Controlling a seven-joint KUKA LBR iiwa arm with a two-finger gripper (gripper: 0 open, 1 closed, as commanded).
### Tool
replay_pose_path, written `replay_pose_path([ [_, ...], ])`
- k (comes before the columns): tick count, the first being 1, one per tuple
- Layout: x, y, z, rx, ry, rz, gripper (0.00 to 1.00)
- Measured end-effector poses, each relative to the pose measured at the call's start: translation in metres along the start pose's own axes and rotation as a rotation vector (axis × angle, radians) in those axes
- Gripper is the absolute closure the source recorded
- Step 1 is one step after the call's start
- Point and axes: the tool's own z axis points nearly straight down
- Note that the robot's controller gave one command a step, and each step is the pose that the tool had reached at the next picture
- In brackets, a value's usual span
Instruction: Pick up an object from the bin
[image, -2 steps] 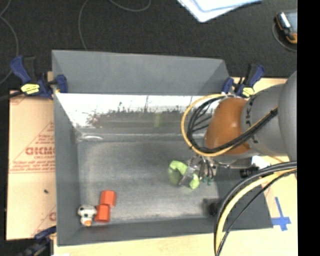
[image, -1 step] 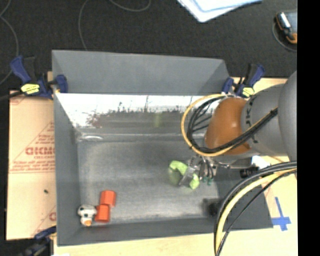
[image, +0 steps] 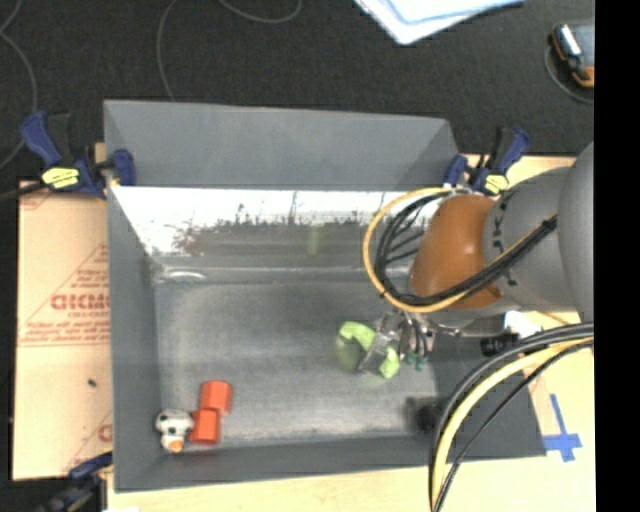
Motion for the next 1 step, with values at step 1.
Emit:
replay_pose_path([
  [1,0.0001,-0.0001,-0.0068,0.000,0.000,-0.001,1.00],
])
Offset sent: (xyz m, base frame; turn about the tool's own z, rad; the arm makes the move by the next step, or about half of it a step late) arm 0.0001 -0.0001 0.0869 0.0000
